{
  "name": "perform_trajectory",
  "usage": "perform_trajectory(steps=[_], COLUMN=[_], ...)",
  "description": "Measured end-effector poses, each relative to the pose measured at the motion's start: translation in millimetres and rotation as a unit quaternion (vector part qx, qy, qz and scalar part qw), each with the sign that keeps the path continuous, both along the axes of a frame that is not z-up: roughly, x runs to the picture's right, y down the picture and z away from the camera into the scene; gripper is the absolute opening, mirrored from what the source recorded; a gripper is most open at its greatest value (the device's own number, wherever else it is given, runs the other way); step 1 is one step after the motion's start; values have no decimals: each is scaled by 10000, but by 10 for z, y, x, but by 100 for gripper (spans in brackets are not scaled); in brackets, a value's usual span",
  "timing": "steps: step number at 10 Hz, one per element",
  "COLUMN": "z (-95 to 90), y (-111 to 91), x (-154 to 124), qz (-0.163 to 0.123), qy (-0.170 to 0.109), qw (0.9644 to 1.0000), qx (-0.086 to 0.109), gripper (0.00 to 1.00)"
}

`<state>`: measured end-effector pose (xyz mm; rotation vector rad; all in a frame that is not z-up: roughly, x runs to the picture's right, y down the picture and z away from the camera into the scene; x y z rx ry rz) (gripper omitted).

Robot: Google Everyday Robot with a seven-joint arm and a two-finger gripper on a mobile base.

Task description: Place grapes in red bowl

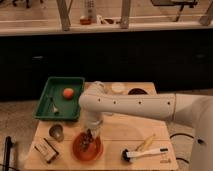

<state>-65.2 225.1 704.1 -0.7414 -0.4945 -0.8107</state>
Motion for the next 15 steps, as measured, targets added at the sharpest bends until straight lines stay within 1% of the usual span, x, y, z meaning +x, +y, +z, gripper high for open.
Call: perform_trajectory(steps=[15], z=[4], y=[2], x=[29], qz=[38], qy=[-29], qw=[10000], qx=[-36], gripper=[80])
